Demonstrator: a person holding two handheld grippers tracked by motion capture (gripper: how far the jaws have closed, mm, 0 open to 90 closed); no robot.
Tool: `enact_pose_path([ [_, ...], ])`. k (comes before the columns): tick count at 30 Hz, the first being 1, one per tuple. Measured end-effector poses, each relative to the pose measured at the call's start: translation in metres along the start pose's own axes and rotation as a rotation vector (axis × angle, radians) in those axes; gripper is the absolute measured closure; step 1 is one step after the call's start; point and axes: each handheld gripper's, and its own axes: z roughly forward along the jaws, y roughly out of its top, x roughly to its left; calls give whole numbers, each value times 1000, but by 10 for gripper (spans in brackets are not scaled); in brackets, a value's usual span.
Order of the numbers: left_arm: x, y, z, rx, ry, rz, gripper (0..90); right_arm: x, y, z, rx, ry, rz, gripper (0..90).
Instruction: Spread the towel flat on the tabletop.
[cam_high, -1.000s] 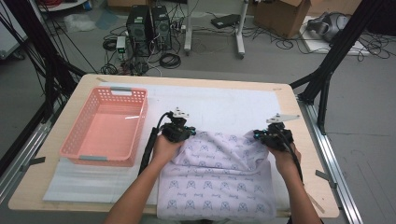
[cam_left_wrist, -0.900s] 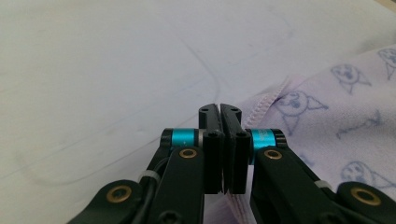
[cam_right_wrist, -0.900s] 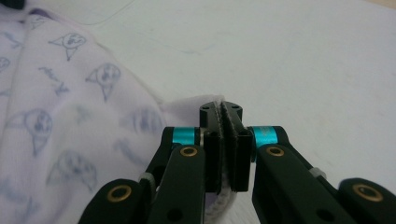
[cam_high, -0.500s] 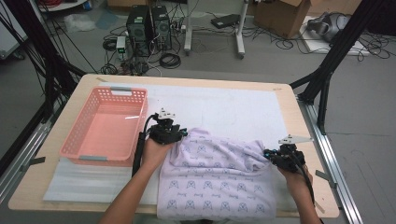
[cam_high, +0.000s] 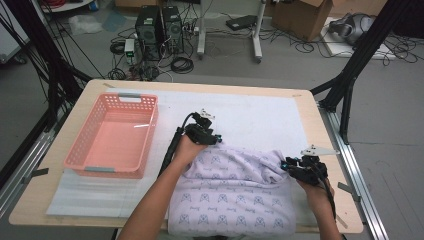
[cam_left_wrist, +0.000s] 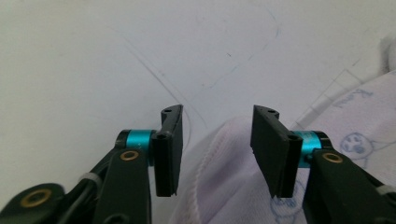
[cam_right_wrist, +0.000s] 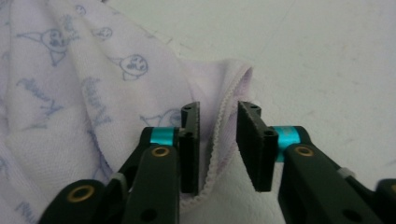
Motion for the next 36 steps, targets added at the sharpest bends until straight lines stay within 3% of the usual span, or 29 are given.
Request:
enact_pose_path([
  [2,-1,-3,5,59,14,13,718,-2,0,-1,-12,2,12,638],
  [4,2,-2,2,46,29,-11,875,-3,0,-2,-23,0,22,629],
  [5,4,-2,-2,37,51,-6,875,-4,0,-2,-25,1,25,628],
  [12,24,1,-38,-147,242,-115,875,-5,4,0,-36,-6,24,629],
  [16,36,-2,-58,-232,341,-181,875,-13,18,3,-81,-24,58,622],
  [19,46,-9,-68,-286,387,-243,875,-19,34,7,-81,-39,76,599],
  [21,51,-15,-70,-293,395,-260,874,-21,45,11,-82,-53,72,576],
  [24,52,-22,-68,-268,365,-267,873,-25,62,22,-72,-54,88,560],
  [29,50,-27,-66,-269,346,-271,872,-24,86,58,27,-82,63,548],
  [31,51,-28,-67,-270,338,-271,872,-25,88,73,91,-91,96,551],
  [33,52,-28,-69,-280,336,-278,872,-27,86,88,187,-94,113,610],
  [34,52,-28,-70,-286,332,-280,872,-28,84,93,219,-71,121,634],
  [35,53,-28,-70,-289,330,-283,872,-27,84,93,212,-75,126,785],
  [36,53,-28,-70,-288,333,-281,872,-28,84,93,207,-11,141,849],
])
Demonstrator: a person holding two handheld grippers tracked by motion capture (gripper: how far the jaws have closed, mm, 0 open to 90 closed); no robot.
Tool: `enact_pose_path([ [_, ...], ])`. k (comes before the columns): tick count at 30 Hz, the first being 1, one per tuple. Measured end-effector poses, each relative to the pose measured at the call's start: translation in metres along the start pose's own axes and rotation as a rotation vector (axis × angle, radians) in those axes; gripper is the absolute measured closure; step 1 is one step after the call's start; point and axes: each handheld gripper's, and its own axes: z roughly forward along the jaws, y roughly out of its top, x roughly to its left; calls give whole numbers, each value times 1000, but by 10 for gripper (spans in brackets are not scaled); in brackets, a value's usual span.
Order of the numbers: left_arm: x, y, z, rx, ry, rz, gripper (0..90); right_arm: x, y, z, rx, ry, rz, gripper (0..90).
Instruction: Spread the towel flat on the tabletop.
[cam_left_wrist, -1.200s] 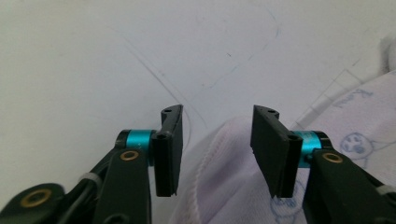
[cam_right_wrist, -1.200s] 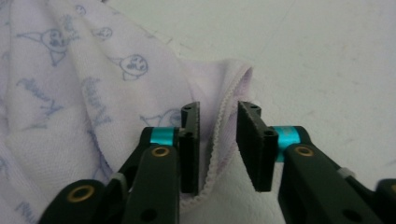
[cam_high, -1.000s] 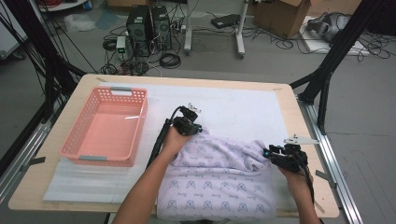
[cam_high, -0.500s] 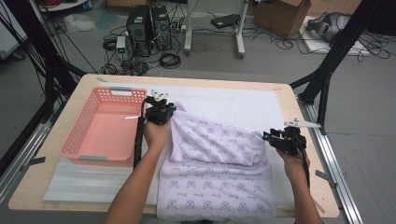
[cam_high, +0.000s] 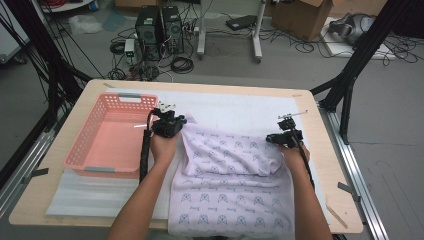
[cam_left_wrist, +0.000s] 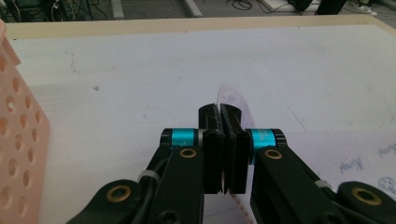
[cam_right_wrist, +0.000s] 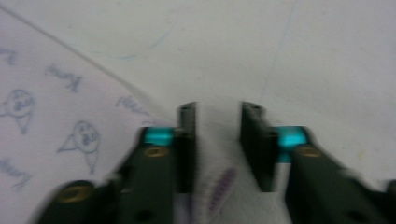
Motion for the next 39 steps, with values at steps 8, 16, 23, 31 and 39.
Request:
enact_pose_path([
  [8,2,9,6,-31,15,-60,873,-5,8,-20,-209,-83,-118,867],
  [16,3,17,34,-110,29,-93,869,-24,16,-27,-505,-195,-31,862],
  [23,7,3,45,48,13,-89,477,-27,15,-13,-355,-202,47,605],
  [31,-7,1,41,131,-75,-11,463,-28,10,-29,-311,-122,53,539],
  [39,-20,-6,45,224,-123,39,460,-31,-9,-31,-194,-85,52,539],
])
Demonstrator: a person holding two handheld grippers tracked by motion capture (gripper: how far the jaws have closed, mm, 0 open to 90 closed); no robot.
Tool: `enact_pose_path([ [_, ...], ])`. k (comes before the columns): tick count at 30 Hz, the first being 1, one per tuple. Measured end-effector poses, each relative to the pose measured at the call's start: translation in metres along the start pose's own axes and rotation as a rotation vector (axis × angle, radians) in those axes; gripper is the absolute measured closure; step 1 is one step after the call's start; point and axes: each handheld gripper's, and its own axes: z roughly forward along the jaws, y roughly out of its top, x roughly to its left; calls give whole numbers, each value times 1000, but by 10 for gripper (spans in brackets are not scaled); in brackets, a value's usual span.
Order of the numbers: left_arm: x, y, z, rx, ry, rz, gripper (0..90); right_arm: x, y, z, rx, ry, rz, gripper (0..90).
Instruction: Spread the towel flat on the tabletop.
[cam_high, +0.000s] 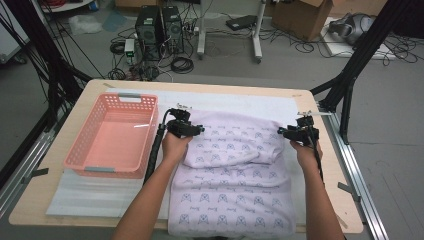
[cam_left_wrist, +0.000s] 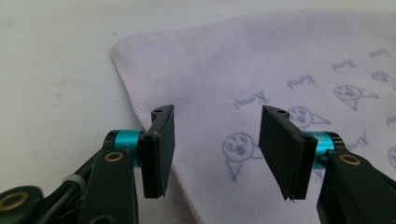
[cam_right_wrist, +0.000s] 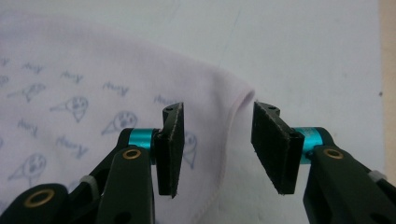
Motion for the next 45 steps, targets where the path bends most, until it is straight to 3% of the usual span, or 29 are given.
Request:
enact_pose_path([
  [3,-1,-3,4,17,-9,-10,462,-3,-10,4,59,19,-3,537],
  [5,-4,-9,6,-8,3,0,480,-6,-14,10,115,45,28,578],
  [6,-6,-12,6,-19,34,25,529,-6,-15,12,121,56,28,589],
  [7,-7,-13,4,-14,70,67,632,-4,-14,12,119,49,18,664],
  [8,-5,-13,2,-1,82,79,803,-3,-14,13,123,72,6,784],
  [9,-3,-13,-1,14,62,42,877,1,-14,14,142,87,-14,817],
  [10,-1,-13,-4,35,49,22,881,5,-13,14,148,71,-43,863],
  [12,-1,-14,-12,65,43,42,884,12,-13,13,174,106,-71,869],
  [15,-4,-20,-25,58,22,48,883,21,-15,2,200,118,-115,869],
  [17,-6,-25,-31,83,3,60,882,24,-20,-9,205,136,-115,869],
  [20,-5,-34,-42,78,-22,65,881,21,-31,-23,264,143,-98,869],
  [23,-3,-40,-51,71,-61,52,879,14,-43,-36,279,208,-59,858],
  [25,-3,-40,-54,67,-64,72,880,13,-47,-43,297,253,-55,772],
  [27,-2,-39,-54,30,-78,66,772,9,-46,-48,279,230,-61,637],
  [29,-2,-37,-51,-23,-60,65,671,4,-42,-52,216,185,-41,560],
  [32,1,-31,-44,-82,-44,43,603,-6,-32,-54,93,104,-15,550],
  [34,3,-26,-38,-94,-39,26,586,-13,-25,-48,32,68,13,556],
  [39,11,-11,-21,-125,-46,-7,559,-20,-9,-26,0,27,18,541],
  [43,19,1,-5,-75,-21,1,543,-12,1,-4,15,-2,-45,508],
  [45,20,6,1,-79,2,-1,533,-8,3,7,40,2,-61,509],
])
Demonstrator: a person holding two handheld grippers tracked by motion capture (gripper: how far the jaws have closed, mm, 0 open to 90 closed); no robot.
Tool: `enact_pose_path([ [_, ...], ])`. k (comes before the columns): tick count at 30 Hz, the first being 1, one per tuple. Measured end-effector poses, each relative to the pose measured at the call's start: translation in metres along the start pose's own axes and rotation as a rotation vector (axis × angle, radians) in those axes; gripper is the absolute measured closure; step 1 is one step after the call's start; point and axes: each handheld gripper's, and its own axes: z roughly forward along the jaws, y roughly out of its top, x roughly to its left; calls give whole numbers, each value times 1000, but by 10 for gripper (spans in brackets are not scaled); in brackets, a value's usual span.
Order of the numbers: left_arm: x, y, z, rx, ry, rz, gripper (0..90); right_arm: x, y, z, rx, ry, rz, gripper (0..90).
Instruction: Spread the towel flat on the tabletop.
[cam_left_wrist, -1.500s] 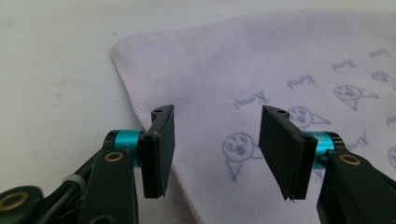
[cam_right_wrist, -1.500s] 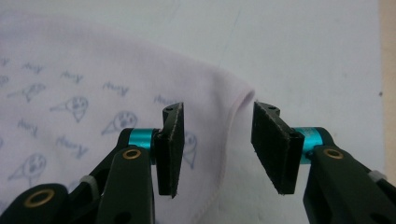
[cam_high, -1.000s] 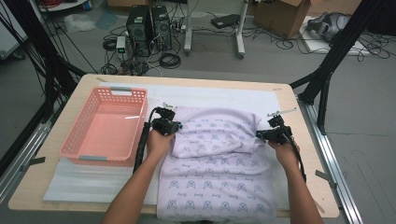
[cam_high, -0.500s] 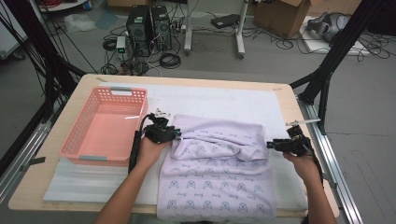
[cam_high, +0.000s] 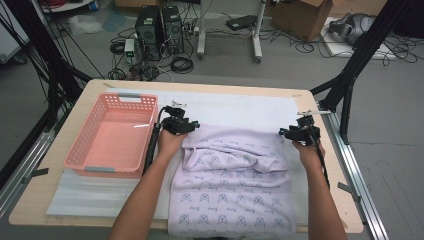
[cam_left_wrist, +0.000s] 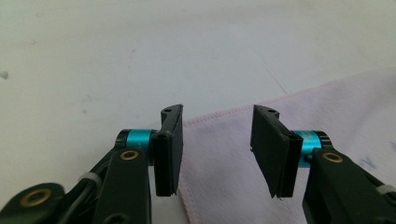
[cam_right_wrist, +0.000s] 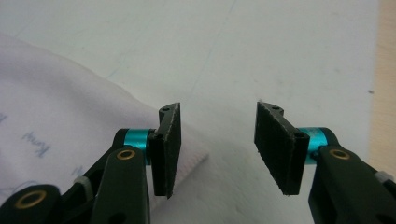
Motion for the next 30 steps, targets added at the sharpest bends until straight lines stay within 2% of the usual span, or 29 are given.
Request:
enact_pose_path([
  [2,3,1,6,44,18,3,530,3,1,11,19,7,-15,522],
  [5,3,-3,12,66,16,4,529,7,-2,24,42,55,-6,563],
  [8,-3,-4,12,80,47,82,547,13,-2,26,66,29,-62,620],
  [9,-6,-5,11,89,64,122,593,14,-2,25,75,27,-85,700],
  [10,-8,-6,10,91,60,141,683,14,-2,24,87,46,-80,781],
  [11,-8,-6,9,100,35,132,790,14,-2,23,93,71,-75,842],
  [12,-8,-6,8,106,30,130,848,15,-2,23,100,85,-73,849],
  [14,-8,-4,7,112,38,120,860,17,-1,21,108,77,-104,860],
  [15,-7,-4,6,100,58,124,861,19,-1,21,110,58,-130,861],
  [17,-5,0,1,37,93,100,862,23,2,18,72,11,-186,861],
  [19,-3,5,-4,-50,126,82,862,27,6,14,-4,-19,-232,860],
  [21,1,13,-7,-112,128,40,862,30,11,12,-81,-55,-276,860],
  [22,2,17,-8,-136,130,22,862,31,14,12,-104,-76,-281,859],
  [25,5,26,-8,-204,150,13,861,35,26,12,-206,-138,-285,857],
  [27,8,30,-5,-212,163,11,858,40,35,17,-247,-193,-285,847],
  [28,9,31,-3,-210,172,13,846,43,39,20,-256,-213,-283,814],
  [29,10,30,-1,-208,179,14,806,45,42,23,-258,-230,-270,702],
  [30,10,29,1,-194,182,9,710,46,44,27,-261,-238,-232,591],
])
